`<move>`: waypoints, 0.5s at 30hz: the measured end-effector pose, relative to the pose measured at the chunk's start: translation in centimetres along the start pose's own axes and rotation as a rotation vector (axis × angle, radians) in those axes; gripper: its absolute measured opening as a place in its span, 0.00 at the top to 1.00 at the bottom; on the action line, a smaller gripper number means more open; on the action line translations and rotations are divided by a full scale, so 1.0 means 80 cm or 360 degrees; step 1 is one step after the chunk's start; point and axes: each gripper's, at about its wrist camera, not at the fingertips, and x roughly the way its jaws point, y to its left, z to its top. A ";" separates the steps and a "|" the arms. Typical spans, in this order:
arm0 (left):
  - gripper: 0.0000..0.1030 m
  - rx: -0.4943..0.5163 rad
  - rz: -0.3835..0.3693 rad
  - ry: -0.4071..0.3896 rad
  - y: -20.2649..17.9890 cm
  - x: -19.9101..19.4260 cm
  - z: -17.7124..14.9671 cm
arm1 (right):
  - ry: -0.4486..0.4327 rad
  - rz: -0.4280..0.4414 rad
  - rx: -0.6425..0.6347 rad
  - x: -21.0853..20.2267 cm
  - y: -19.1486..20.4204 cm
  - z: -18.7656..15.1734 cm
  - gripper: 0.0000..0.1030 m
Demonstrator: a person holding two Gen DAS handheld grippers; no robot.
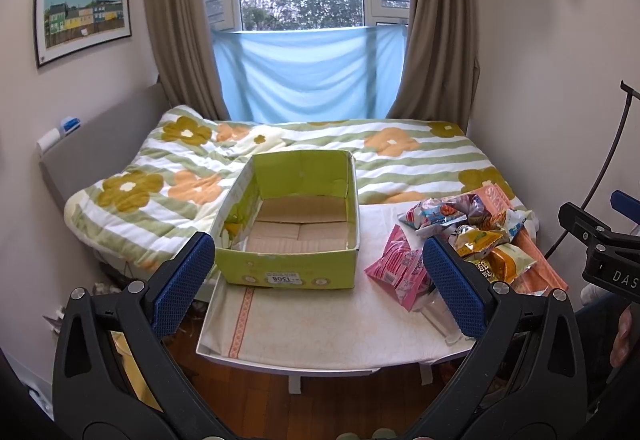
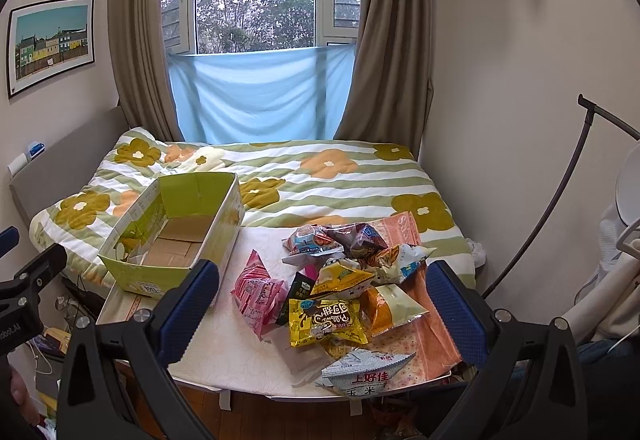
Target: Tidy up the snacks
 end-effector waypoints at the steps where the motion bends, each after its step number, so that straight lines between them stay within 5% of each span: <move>1: 0.00 0.0001 0.0000 0.0001 0.000 0.000 0.000 | 0.0001 0.0001 0.0000 0.000 0.000 0.000 0.00; 15: 0.00 0.0000 -0.0015 -0.0005 0.006 -0.001 -0.008 | 0.0014 0.0003 0.0004 -0.002 0.005 -0.004 0.00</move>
